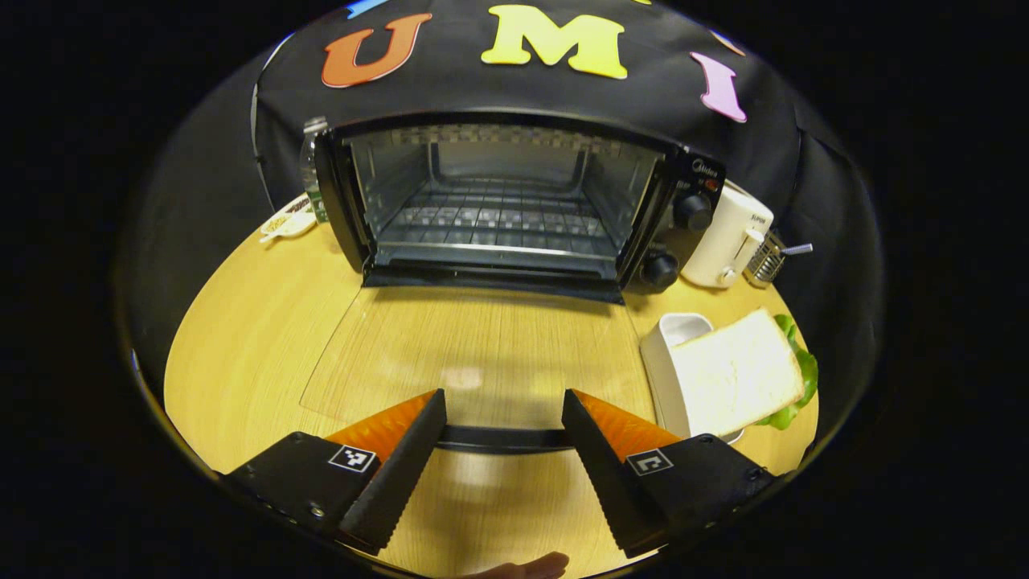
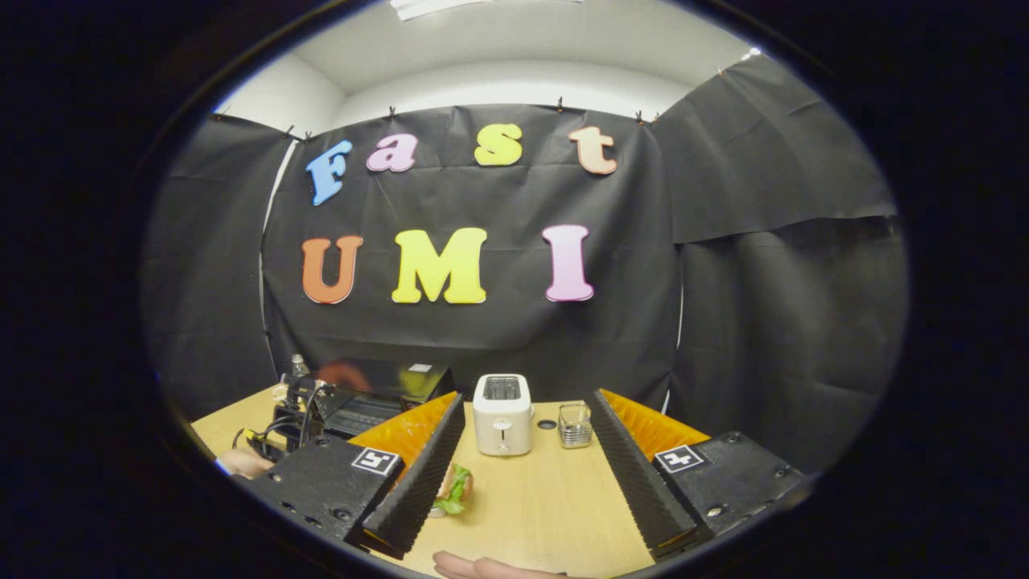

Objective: Open the electric oven with the left hand, put the food in, and close the electric oven.

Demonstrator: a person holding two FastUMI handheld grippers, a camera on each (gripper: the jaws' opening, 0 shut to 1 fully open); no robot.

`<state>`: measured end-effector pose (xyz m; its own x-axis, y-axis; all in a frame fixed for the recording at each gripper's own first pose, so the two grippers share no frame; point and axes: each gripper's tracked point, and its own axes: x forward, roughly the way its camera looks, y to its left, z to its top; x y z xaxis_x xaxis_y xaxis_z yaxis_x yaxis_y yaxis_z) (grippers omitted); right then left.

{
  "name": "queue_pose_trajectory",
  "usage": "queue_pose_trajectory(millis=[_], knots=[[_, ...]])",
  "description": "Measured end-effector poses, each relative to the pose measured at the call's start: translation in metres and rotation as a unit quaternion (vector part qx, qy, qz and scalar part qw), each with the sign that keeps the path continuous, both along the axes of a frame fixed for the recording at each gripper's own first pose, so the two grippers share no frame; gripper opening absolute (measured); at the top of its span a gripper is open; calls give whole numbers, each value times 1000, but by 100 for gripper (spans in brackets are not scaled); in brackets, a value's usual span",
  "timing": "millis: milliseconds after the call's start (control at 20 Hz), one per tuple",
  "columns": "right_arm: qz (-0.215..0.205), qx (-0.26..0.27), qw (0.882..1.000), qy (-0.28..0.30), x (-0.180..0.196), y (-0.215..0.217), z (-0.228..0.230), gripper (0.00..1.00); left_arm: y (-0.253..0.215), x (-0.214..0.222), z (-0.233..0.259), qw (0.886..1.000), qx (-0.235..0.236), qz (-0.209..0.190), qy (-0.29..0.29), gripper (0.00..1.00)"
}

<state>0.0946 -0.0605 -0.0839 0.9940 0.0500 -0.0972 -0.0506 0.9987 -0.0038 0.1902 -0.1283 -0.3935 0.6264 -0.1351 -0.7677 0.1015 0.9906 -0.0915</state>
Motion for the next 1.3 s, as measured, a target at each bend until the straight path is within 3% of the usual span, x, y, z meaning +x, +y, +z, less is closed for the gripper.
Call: queue_pose_trajectory(millis=[150, 200, 350, 700, 750, 800, 850, 900, 950, 1000, 1150, 1200, 1250, 1300], knots=[[3, -1, 1000, 5, 2, 0, -4, 100, 2, -13, 2, 1000, 20, -11, 6, 96], [5, -2, 1000, 8, 3, 2, -6, 100, 2, -14, 2, 1000, 25, -17, 5, 100], [10, -9, 1000, 15, 8, 3, -13, 100, 4, -13, -5, 1000, 21, -15, -6, 97], [22, -24, 997, 70, 34, 8, -49, 100, 6, -1, 7, 996, -5, 3, -87, 97], [25, -23, 996, 83, 40, 10, -57, 90, 5, -2, 15, 994, -17, 4, -106, 97], [33, -20, 994, 99, 46, 14, -66, 90, 7, -2, 24, 992, -26, 7, -121, 96], [48, -15, 991, 123, 52, 20, -77, 100, 12, -3, 36, 990, -31, 13, -140, 95], [61, -7, 987, 148, 56, 27, -90, 91, 17, -3, 50, 986, -32, 17, -165, 95], [74, 0, 982, 173, 62, 31, -102, 91, 23, -5, 67, 981, -33, 18, -193, 95], [82, 4, 978, 194, 68, 36, -114, 100, 27, -8, 85, 975, -34, 19, -219, 95], [101, 20, 961, 255, 84, 43, -148, 100, 35, -27, 139, 959, -43, 17, -281, 94], [106, 27, 955, 276, 88, 47, -160, 91, 39, -34, 158, 953, -40, 16, -300, 94], [114, 32, 948, 294, 91, 51, -168, 91, 46, -42, 176, 946, -35, 16, -321, 94], [123, 35, 941, 312, 94, 55, -177, 100, 50, -47, 195, 939, -30, 13, -343, 94]])
